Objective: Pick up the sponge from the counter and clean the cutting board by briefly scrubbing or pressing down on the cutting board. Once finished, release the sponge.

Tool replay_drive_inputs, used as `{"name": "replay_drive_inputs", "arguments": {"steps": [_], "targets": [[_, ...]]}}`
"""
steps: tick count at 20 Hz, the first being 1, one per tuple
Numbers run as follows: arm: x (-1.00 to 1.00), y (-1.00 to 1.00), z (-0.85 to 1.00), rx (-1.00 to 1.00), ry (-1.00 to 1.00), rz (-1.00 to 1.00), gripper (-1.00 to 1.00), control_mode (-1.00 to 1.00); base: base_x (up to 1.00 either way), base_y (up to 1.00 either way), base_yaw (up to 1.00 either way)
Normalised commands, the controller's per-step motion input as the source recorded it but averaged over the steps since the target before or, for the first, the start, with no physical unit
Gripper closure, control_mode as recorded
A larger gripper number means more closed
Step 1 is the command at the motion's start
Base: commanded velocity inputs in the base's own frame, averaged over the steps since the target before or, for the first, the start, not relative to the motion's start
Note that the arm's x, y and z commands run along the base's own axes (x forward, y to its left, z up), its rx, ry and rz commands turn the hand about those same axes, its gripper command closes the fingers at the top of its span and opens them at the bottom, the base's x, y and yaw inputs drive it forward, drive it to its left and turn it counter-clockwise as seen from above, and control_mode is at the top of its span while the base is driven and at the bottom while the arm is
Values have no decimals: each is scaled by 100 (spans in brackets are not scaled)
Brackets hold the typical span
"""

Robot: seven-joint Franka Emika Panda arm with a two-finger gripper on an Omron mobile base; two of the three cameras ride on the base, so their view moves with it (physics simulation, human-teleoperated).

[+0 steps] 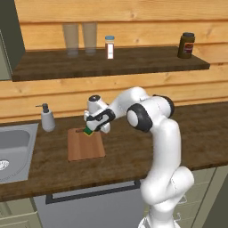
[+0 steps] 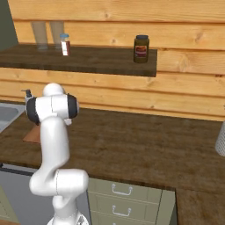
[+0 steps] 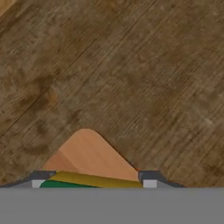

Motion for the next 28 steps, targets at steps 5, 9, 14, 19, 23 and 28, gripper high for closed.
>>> {"name": "replay_drive_inputs", "arguments": {"steps": [5,9,14,19,23,28], "targets": [[-40,-91,-28,3,4,0,100,-100,0,0,0],[-54,-100,-21,6,1,0,100,-100,0,0,0],[-46,-99,-14,5,3,0,100,-100,0,0,0],[-13,-50,-29,1,2,0,100,-100,0,0,0],[0,-13,-62,0,0,0,-100,-100,0,0,0],[0,-13,-15,0,3,0,-100,-100,0,0,0]]}}
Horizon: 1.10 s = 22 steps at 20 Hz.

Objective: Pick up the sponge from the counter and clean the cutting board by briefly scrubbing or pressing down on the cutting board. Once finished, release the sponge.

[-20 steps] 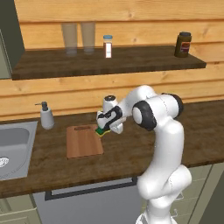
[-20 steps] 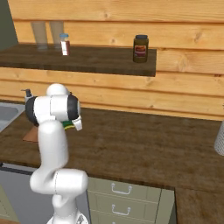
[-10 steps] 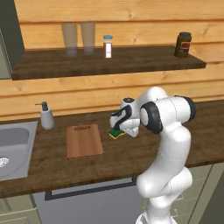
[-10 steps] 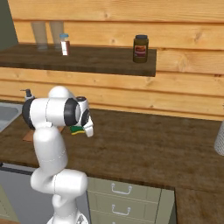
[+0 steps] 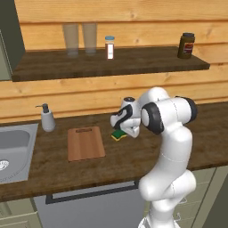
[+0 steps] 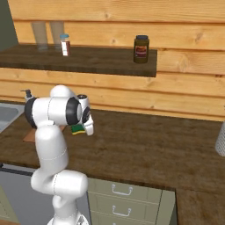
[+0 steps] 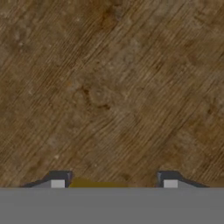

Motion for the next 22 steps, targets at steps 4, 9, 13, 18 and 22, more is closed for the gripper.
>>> {"name": "replay_drive_inputs", "arguments": {"steps": [4,9,13,18,22], "targets": [[0,-6,0,0,0,0,-100,-100,0,0,0],[-1,-1,13,0,0,0,-100,-100,0,0,0],[-38,0,90,0,-10,0,-100,-100,0,0,0],[-80,-8,100,0,-20,4,-100,-100,0,0,0],[-100,-25,100,0,-27,13,-100,-100,0,0,0]]}}
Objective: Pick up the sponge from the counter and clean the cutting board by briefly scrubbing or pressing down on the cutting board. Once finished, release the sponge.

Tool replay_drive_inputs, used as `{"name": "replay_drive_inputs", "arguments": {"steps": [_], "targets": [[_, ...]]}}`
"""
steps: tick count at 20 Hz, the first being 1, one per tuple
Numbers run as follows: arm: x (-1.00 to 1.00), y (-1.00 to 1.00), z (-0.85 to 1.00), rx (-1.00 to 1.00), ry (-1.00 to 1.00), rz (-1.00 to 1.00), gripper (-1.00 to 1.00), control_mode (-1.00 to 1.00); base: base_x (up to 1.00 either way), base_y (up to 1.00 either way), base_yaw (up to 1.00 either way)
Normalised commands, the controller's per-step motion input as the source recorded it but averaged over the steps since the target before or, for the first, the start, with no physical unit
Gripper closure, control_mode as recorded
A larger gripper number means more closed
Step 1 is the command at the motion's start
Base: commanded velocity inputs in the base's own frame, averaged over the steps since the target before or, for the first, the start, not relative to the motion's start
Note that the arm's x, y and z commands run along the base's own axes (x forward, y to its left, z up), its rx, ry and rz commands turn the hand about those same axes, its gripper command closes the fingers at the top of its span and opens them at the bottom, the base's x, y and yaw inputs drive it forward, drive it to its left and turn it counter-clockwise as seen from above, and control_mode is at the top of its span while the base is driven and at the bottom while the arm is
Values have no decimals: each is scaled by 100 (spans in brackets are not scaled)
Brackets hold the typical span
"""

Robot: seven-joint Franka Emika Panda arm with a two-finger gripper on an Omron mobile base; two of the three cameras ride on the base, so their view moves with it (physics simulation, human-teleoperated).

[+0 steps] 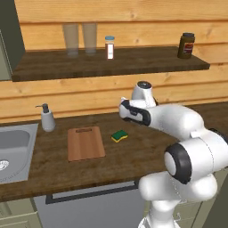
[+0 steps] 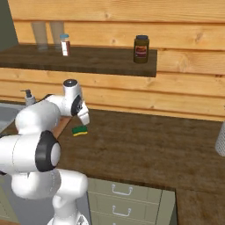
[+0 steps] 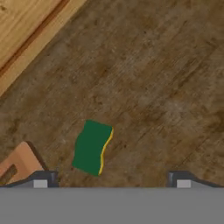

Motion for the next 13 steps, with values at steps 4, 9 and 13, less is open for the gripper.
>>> {"name": "replay_drive_inputs", "arguments": {"steps": [4,9,13], "targets": [[-100,-28,100,2,-19,14,-100,-100,0,0,0],[-100,-28,96,2,-20,17,-100,-100,0,0,0],[-95,-30,98,3,-19,17,-100,-100,0,0,0]]}}
